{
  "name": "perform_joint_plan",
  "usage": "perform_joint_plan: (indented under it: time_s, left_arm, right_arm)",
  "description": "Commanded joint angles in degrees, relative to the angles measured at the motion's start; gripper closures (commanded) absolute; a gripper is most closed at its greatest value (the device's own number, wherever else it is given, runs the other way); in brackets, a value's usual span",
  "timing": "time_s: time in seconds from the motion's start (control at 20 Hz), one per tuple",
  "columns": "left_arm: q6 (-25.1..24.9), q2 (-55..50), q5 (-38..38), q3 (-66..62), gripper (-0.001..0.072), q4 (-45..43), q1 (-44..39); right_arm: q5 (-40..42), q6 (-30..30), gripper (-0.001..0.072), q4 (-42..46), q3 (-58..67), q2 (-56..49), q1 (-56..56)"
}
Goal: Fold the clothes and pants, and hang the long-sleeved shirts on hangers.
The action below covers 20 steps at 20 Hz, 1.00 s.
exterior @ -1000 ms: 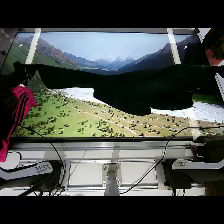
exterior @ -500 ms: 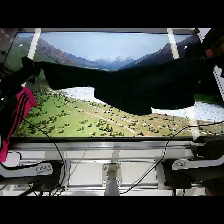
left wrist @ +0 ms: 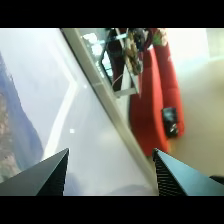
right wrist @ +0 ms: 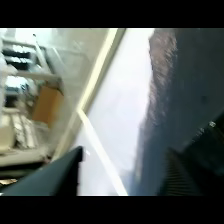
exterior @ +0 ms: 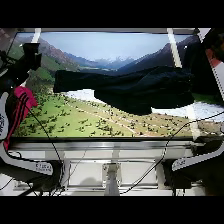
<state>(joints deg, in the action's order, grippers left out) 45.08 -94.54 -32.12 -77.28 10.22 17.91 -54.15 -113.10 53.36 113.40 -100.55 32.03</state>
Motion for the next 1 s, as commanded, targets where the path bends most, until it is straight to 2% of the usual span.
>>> perform_joint_plan:
  time_s: [0.0, 0.05, 0.15, 0.2, 0.25, 0.3, 0.45, 0.55, 0.7, 0.95]
  left_arm:
    - [-5.0, 0.6, -7.3, -0.9, 0.0152, -18.1, 1.2]
    - [-3.8, 1.0, -10.9, -0.9, 0.0158, -28.2, 1.7]
    - [4.7, 0.9, -18.2, -0.9, 0.0204, -46.6, 2.3]
    - [7.7, 0.8, -21.9, -0.9, 0.0204, -55.5, 2.8]
    - [8.7, 0.6, -25.4, -0.9, 0.0205, -61.1, 2.8]
    - [8.8, 0.3, -28.7, -0.9, 0.0204, -64.2, 2.8]
    - [8.9, -0.5, -30.6, -0.9, 0.0203, -68.9, 2.8]
    - [11.9, -1.5, -29.0, -0.9, 0.0204, -69.0, 2.8]
    - [13.7, -2.4, -25.7, -0.9, 0.0204, -68.9, 2.8]
    - [13.2, -4.1, -25.2, -0.9, 0.0206, -66.8, 1.2]
  right_arm:
    - [-12.0, 10.6, 0.0339, 1.9, 2.1, -0.5, 0.2]
    - [-15.0, 12.4, 0.0336, 1.9, 2.1, -0.6, 0.2]
    - [-20.1, 13.8, 0.0313, 1.8, 2.1, -0.7, 0.2]
    - [-22.3, 13.9, 0.0272, 1.9, 2.1, -0.9, 0.2]
    - [-24.2, 13.9, 0.0224, 1.8, 2.1, -1.2, 0.2]
    - [-26.1, 14.0, 0.0221, 1.8, 2.1, -1.4, 0.2]
    - [-29.1, 15.3, 0.0192, 1.9, 2.1, -1.7, 0.2]
    - [-29.4, 15.3, 0.0192, 1.9, 2.1, -1.7, 0.2]
    - [-29.4, 15.3, 0.0192, 1.8, 2.1, -1.7, 0.2]
    - [-29.2, 15.3, 0.0193, 1.9, 2.1, -1.7, 0.2]
